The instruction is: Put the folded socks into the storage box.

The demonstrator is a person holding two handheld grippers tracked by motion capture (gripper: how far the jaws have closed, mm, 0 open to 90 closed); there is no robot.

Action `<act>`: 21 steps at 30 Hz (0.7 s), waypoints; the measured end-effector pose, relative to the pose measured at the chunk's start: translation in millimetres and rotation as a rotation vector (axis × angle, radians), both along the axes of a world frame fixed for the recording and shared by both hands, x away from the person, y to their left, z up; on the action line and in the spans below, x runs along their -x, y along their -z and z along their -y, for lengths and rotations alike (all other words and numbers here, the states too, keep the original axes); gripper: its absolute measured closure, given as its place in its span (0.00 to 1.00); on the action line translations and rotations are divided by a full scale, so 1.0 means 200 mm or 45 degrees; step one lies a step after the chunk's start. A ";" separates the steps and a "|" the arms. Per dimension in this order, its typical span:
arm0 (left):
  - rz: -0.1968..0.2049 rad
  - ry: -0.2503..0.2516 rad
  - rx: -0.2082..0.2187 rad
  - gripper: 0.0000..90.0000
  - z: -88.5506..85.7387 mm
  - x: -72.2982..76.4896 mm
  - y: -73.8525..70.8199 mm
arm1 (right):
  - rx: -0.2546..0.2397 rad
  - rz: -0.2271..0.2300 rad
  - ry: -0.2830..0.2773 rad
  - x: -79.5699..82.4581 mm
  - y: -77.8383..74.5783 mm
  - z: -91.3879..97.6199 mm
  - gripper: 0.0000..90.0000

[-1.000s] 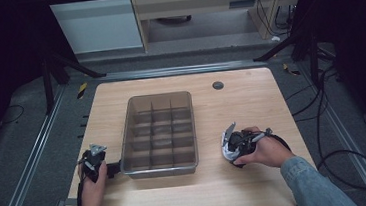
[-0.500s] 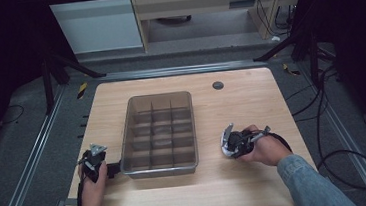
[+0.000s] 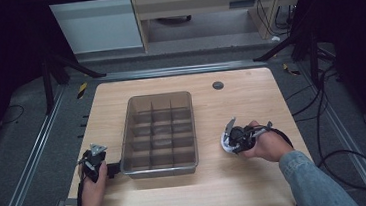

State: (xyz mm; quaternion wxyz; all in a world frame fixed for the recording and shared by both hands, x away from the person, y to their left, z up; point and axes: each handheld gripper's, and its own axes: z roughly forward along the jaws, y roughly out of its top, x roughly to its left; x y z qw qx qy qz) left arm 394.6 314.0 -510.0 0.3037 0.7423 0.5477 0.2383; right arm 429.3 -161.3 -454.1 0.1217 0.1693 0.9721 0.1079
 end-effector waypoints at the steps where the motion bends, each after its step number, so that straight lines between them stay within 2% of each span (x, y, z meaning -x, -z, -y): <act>1: 0.000 0.000 0.000 0.00 0.00 0.00 0.00 | -0.009 -0.005 -0.001 0.00 -0.01 0.00 0.76; 8: 0.000 0.000 0.000 0.00 0.00 0.00 0.00 | -0.040 -0.029 -0.009 0.01 -0.09 -0.01 0.76; 16: 0.000 0.000 0.000 0.00 0.00 0.00 0.00 | -0.034 -0.067 -0.029 0.01 -0.15 -0.02 0.76; 21: 0.000 0.000 0.000 0.00 0.00 0.00 0.00 | -0.041 -0.067 -0.043 0.01 -0.21 -0.04 0.76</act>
